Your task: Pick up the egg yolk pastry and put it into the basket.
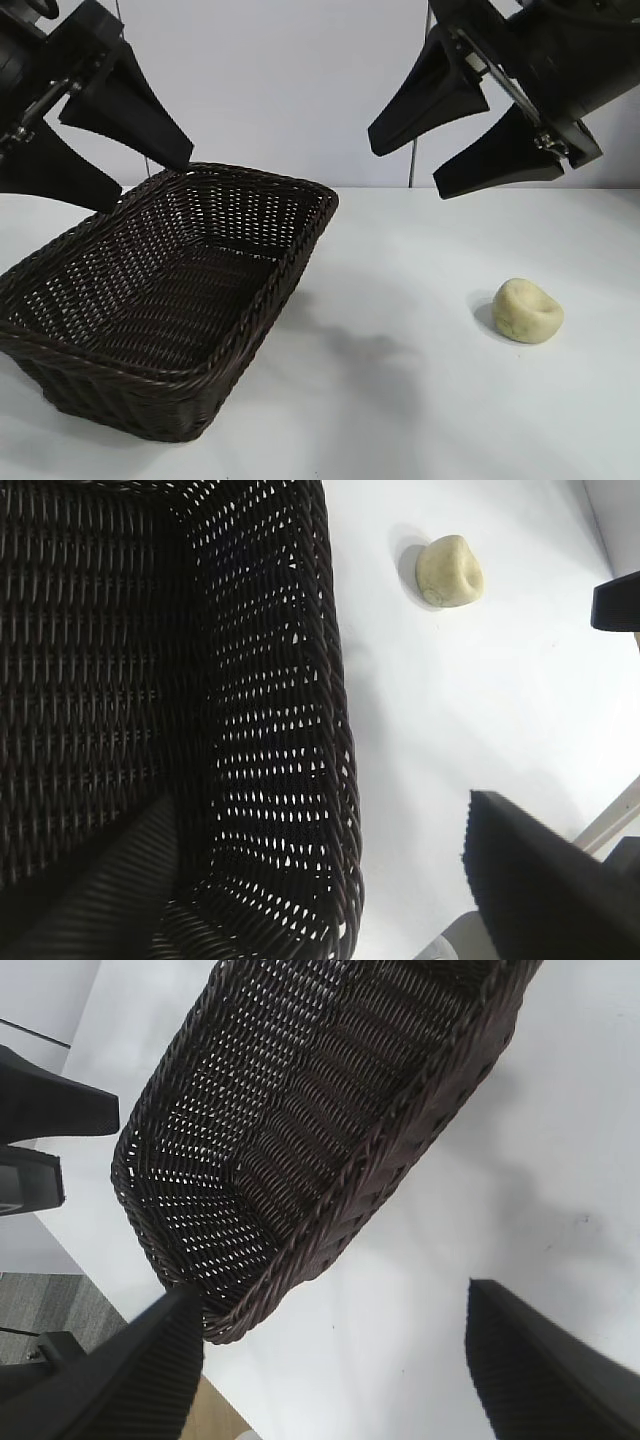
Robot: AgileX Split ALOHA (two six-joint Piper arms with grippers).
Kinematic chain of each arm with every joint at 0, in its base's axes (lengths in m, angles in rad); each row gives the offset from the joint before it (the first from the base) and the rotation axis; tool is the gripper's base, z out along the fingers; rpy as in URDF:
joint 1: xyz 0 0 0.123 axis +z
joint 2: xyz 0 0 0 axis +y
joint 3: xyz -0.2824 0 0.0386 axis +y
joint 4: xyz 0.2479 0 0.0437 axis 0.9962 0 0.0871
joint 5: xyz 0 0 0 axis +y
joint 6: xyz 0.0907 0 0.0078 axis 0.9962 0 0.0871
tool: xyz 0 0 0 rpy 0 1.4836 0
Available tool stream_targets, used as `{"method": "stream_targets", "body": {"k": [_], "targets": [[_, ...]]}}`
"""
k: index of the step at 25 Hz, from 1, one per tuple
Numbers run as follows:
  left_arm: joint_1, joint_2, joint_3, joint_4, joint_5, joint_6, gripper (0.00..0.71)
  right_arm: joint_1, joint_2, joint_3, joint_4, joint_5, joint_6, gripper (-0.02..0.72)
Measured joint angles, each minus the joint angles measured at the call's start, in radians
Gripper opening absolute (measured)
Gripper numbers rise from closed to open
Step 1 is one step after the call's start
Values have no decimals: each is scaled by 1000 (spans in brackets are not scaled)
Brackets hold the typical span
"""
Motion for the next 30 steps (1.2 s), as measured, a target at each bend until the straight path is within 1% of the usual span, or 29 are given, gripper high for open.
{"method": "stream_targets", "body": {"k": [7, 10, 13, 15, 20, 22, 24, 25, 27, 30], "targets": [[0, 0, 0, -5, -14, -2, 571, 0, 0, 0, 0, 0, 0, 529], [0, -3, -5, -21, 21, -26, 571, 0, 0, 0, 0, 0, 0, 529], [0, -37, -35, -16, 55, -118, 571, 0, 0, 0, 0, 0, 0, 529], [0, -81, -63, 27, 74, -255, 571, 0, 0, 0, 0, 0, 0, 529], [0, -178, -87, 296, 149, -704, 571, 0, 0, 0, 0, -1, 0, 529], [-11, -206, -84, 376, 162, -879, 571, 0, 0, 0, 0, -1, 0, 529], [-41, -230, -68, 428, 143, -1001, 571, 0, 0, 0, 0, -1, 0, 529], [-65, -239, -53, 450, 125, -1062, 571, 0, 0, 0, 0, -1, 0, 529], [-117, -245, -17, 496, 83, -1170, 571, 0, 0, 0, 0, -1, 0, 529], [-169, -240, 61, 586, 1, -1367, 571, 0, 0, 0, 0, -1, 0, 529]]}}
